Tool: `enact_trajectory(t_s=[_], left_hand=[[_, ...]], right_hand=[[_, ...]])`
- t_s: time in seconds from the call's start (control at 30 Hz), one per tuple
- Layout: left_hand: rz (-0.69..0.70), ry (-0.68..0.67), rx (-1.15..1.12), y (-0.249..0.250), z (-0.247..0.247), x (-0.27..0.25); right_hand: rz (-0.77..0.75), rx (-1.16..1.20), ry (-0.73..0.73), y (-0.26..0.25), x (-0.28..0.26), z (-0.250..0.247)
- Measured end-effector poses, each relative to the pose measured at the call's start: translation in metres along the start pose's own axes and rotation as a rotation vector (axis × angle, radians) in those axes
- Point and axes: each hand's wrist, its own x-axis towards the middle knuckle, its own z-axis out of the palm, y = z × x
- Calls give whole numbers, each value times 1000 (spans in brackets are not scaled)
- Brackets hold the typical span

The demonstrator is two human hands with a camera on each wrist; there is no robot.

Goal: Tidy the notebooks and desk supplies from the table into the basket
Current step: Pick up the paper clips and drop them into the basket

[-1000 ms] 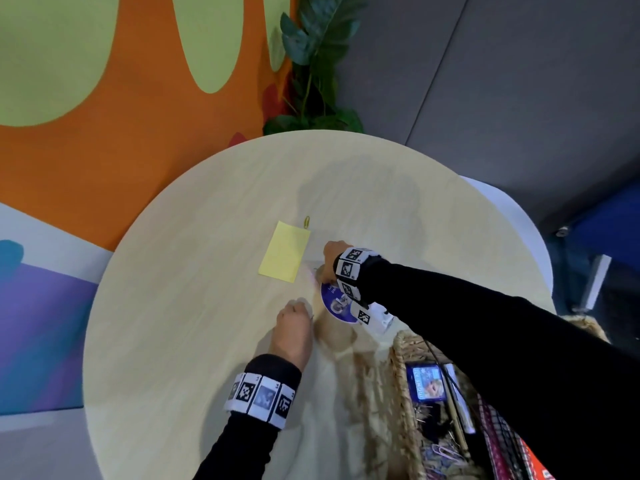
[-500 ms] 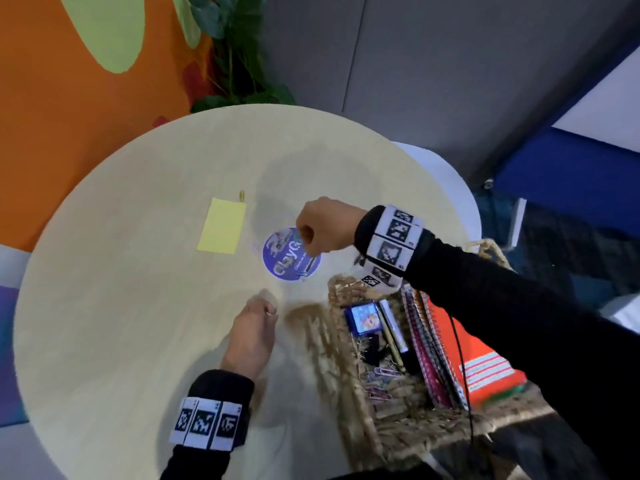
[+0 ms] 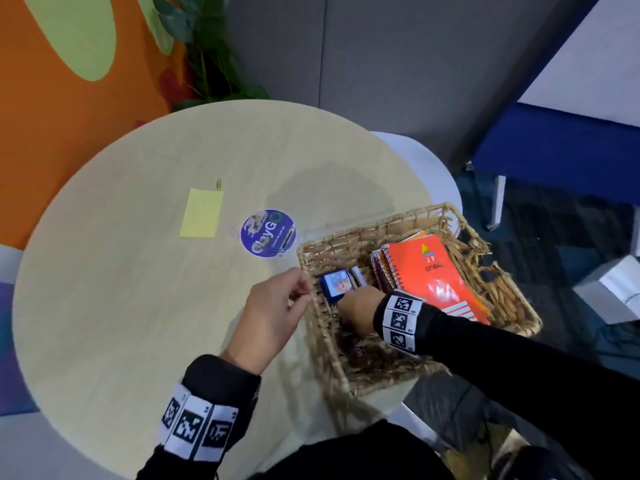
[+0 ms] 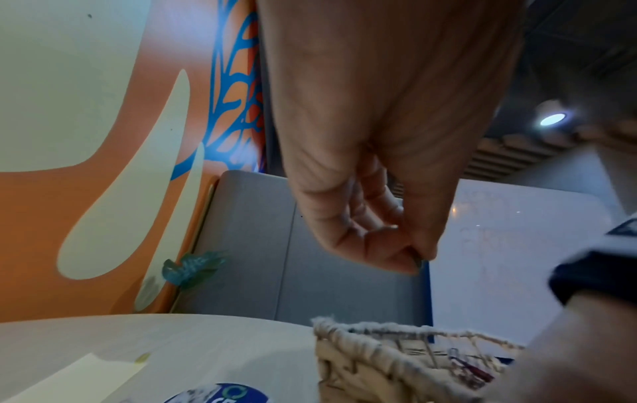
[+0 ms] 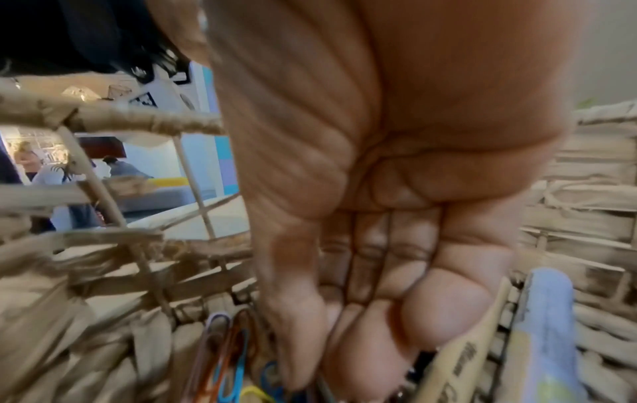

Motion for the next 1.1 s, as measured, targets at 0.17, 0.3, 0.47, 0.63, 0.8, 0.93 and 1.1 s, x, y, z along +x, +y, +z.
enact_trajectory(t_s=[0.17,0.3,0.47,0.63,0.8,0.93,1.1], left_hand=[[96,-191,82,16,14,-19],[169,-341,228,24,36,-15],[171,-572,493,32,70,3],[117,-861,894,47,88,8],[30,-1112,1022,57,95,19],[138,-888,791,49,85,22],[108,-259,254,3,16,58]], right_hand=[[42,45,33,-4,1,10],[161,291,213,18,-24,0],[265,585,507,49,-63,6],[241,636,594,53,-87,17],[239,660,605,52,-90,23],[214,676,574,49,-87,21],[183,744,621,55,-85,15]])
